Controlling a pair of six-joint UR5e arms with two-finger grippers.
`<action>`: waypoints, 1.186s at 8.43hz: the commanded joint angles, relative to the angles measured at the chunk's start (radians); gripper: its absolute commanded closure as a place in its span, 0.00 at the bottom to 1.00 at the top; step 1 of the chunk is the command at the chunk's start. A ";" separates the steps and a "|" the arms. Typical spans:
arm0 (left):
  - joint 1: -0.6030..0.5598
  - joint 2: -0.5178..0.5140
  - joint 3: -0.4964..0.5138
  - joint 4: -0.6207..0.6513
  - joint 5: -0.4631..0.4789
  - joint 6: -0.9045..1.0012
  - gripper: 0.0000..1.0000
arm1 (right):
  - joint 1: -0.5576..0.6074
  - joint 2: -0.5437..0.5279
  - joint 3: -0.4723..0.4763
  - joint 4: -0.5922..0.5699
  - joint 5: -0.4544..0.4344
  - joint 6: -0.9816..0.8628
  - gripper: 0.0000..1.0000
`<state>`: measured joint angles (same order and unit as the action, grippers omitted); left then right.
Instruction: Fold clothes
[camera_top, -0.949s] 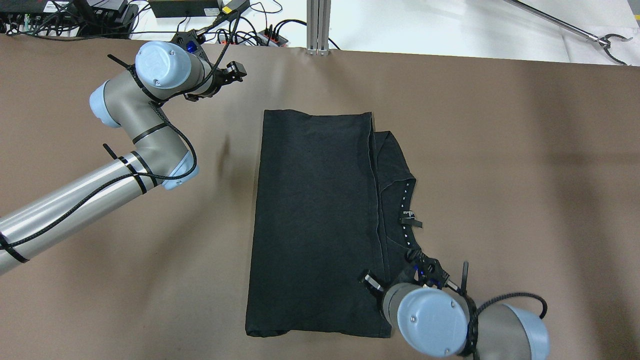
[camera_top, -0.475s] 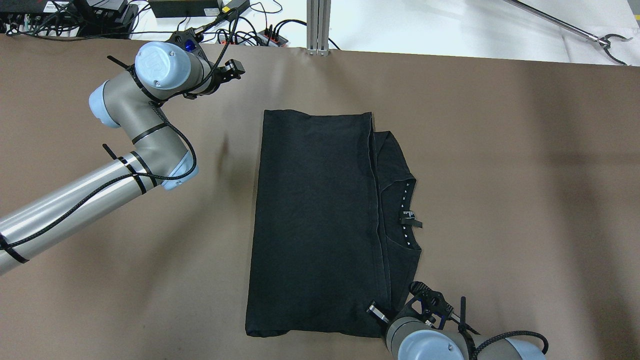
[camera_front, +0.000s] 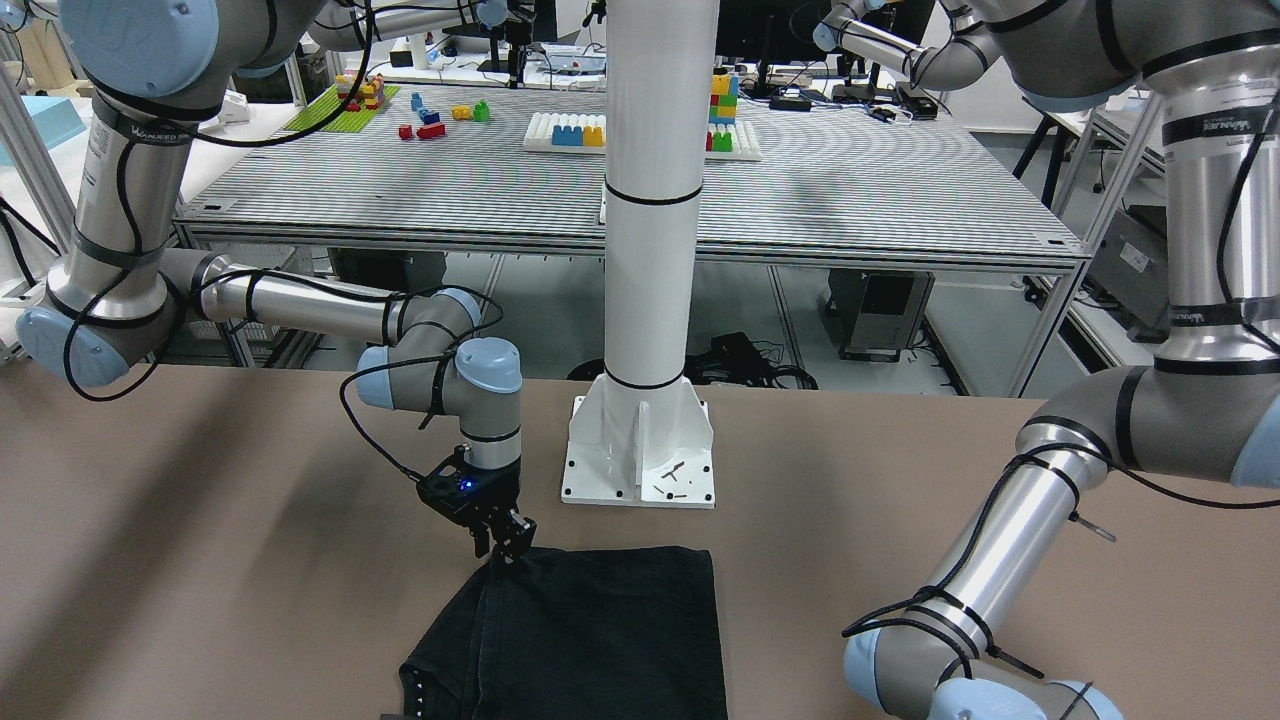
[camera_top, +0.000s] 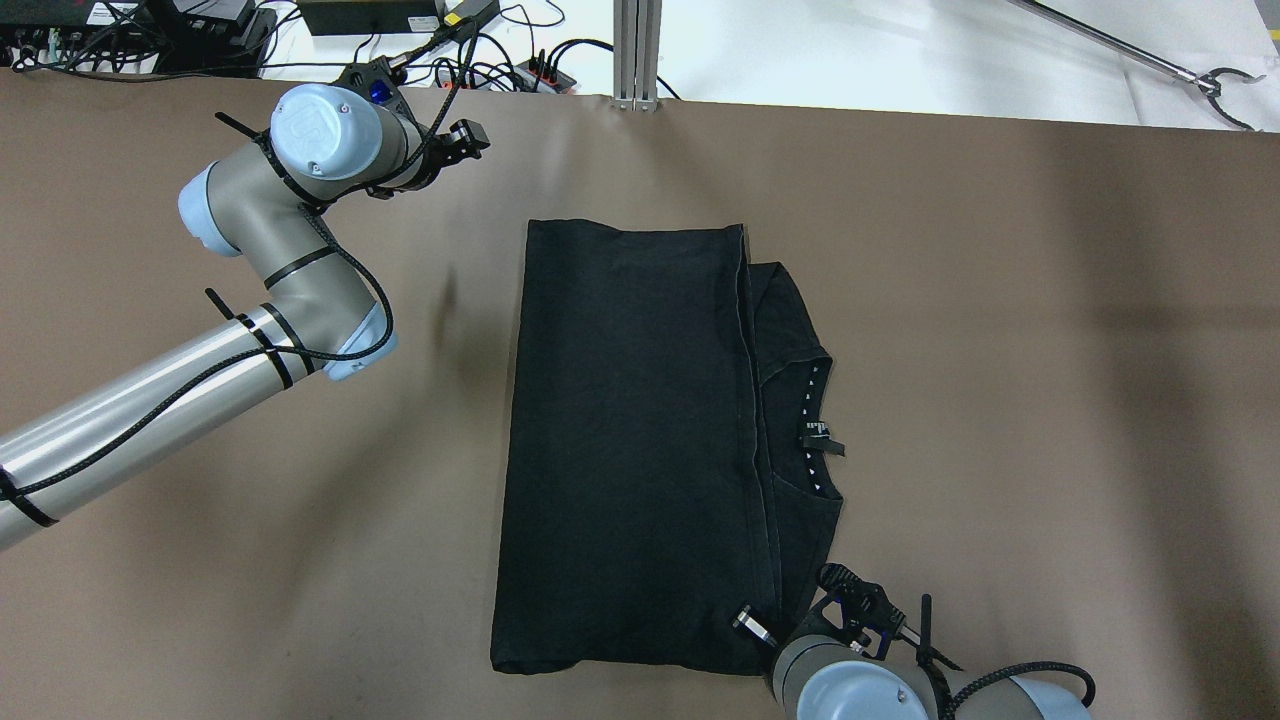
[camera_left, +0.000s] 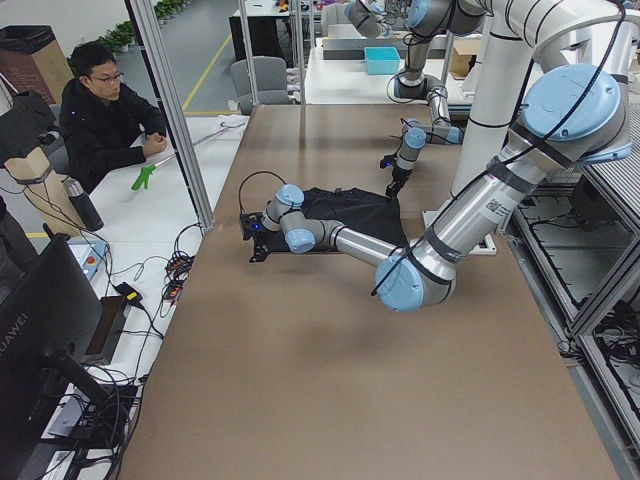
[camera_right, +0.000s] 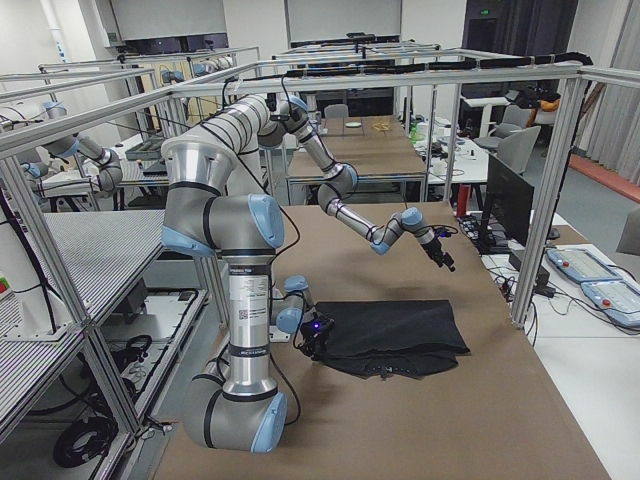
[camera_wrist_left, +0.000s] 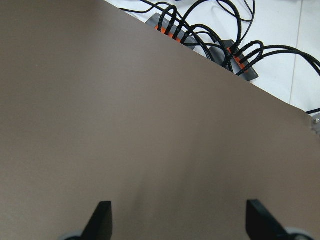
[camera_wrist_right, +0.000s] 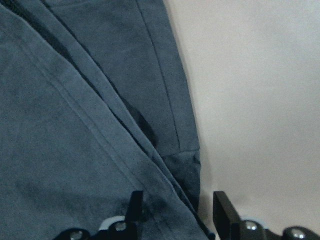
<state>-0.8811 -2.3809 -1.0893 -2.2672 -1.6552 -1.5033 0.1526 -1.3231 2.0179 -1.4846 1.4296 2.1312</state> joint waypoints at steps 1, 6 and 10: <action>0.001 0.000 0.000 0.000 0.000 0.000 0.06 | 0.001 -0.001 -0.001 0.003 -0.003 0.003 0.53; 0.001 -0.001 -0.001 0.000 0.002 0.000 0.06 | 0.001 -0.004 -0.008 0.003 -0.003 0.004 0.55; 0.001 0.000 -0.001 0.000 0.003 0.000 0.06 | -0.001 -0.004 -0.013 0.003 -0.005 0.013 0.63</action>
<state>-0.8805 -2.3812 -1.0906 -2.2672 -1.6525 -1.5033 0.1528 -1.3276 2.0061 -1.4821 1.4263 2.1414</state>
